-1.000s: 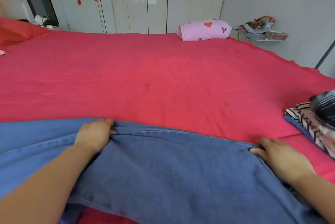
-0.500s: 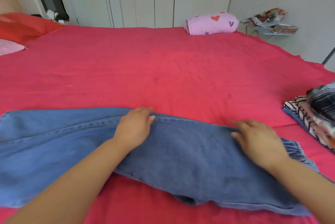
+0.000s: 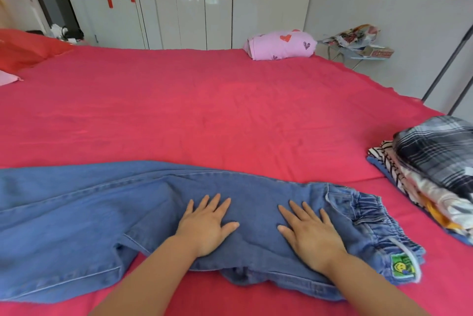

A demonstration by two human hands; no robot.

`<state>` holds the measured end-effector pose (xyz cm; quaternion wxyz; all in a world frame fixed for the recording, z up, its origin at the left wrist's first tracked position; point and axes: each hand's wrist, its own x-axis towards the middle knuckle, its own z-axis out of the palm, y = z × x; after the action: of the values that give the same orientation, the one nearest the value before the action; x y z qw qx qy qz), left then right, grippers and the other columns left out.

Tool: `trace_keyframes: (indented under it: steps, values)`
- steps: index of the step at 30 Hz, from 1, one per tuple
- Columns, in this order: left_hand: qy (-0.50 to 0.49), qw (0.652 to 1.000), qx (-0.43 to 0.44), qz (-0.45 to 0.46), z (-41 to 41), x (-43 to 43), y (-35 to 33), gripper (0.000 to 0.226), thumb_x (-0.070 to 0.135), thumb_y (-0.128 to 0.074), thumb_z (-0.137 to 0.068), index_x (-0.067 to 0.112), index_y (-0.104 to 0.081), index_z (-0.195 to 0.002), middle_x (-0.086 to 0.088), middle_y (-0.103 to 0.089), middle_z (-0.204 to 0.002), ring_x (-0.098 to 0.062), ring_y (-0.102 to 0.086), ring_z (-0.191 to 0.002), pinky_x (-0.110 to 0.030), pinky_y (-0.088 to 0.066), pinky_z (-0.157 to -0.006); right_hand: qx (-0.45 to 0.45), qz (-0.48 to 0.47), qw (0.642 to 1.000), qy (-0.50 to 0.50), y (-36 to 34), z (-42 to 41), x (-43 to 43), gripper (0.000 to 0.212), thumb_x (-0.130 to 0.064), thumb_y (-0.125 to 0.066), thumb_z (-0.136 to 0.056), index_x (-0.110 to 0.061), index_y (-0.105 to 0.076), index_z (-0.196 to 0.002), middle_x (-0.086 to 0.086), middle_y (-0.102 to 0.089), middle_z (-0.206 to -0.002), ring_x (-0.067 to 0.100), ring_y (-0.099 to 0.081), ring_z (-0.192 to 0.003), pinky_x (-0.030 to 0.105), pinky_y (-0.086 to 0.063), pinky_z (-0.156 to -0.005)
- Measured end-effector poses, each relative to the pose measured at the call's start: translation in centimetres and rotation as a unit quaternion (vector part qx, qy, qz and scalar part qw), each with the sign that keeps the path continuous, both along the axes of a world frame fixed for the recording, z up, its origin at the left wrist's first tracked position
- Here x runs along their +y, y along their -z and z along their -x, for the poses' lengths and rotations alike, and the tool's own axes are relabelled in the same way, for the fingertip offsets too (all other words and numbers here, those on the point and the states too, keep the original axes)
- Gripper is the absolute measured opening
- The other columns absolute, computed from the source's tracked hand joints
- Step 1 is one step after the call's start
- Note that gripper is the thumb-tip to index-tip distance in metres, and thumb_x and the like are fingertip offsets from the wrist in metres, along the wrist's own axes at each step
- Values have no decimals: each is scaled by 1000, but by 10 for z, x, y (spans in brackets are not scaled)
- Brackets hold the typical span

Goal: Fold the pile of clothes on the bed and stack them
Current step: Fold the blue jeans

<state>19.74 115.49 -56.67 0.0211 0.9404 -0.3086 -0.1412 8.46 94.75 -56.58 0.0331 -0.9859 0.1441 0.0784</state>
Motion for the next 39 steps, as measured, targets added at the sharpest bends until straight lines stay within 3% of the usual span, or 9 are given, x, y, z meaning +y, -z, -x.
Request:
trace_keyframes:
  steps: [5,11,14,17,22,28,33,35,39]
  values:
    - [-5,994,-75,73,36,32,-19,59,50,-28,-97,27,-12,-149,5,-12,-157,-12,-6,-145,-34,-2,-118,-28,-42,999,-13,-20,37,14,124,-86,30,-38,-42,-16,-145,-13,-20,-154,9,-10,-144,37,-10,-116]
    - [2,997,-70,26,44,99,-25,90,75,-12,-73,28,-4,-149,3,-4,-158,-14,2,-146,-37,3,-117,72,-35,989,-123,-28,65,50,101,-96,3,-47,-48,22,-134,-20,5,-153,13,2,-146,36,-3,-117]
    - [-17,998,-66,15,46,125,-22,80,57,-44,-89,30,2,-149,3,5,-158,-17,8,-145,-39,2,-118,21,14,993,-119,-25,63,60,70,-46,-34,-94,-38,20,-138,-11,-6,-157,15,-7,-146,31,-12,-116]
    - [-50,997,-64,20,45,143,-20,82,48,-49,-90,31,6,-148,4,7,-158,-18,6,-146,-39,0,-117,44,38,993,-98,-32,55,67,72,-14,-33,-94,-38,10,-146,-8,-8,-158,18,-11,-145,35,-20,-115]
    - [-81,994,-65,32,35,171,-19,87,54,-51,-87,29,6,-149,2,4,-158,-18,2,-146,-38,-2,-117,38,-62,983,-171,-64,19,131,87,-49,-51,-88,-33,12,-147,-2,0,-158,20,-5,-146,43,-20,-116]
    - [-94,994,-64,4,27,216,-9,107,89,-20,-64,29,6,-149,1,3,-158,-16,4,-146,-38,4,-117,-8,-54,977,-205,-34,-40,221,79,-48,-44,-92,-38,13,-145,-4,9,-158,26,4,-146,49,-6,-115]
    - [-119,989,-91,19,3,284,-10,123,90,18,-41,32,1,-149,9,1,-158,-11,8,-145,-36,14,-113,-64,27,980,-184,14,-59,218,65,-14,-33,-71,-33,-49,-131,-4,-62,-125,31,-67,-100,55,-55,-70]
    - [-182,975,-127,29,-12,317,-10,127,91,22,-42,31,-8,-149,5,-6,-158,-16,3,-146,-39,7,-115,-57,89,976,-191,29,-61,213,65,-13,-33,-63,-27,-63,-118,-1,-70,-111,29,-71,-83,49,-57,-57]
    - [-368,877,-281,127,-41,375,-11,82,63,-41,-83,3,-40,-138,-24,-40,-141,-39,-32,-135,-53,-27,-111,-50,68,986,-146,41,-66,205,85,-14,-46,-54,-37,-40,-136,-5,-69,-112,23,-72,-82,43,-57,-57]
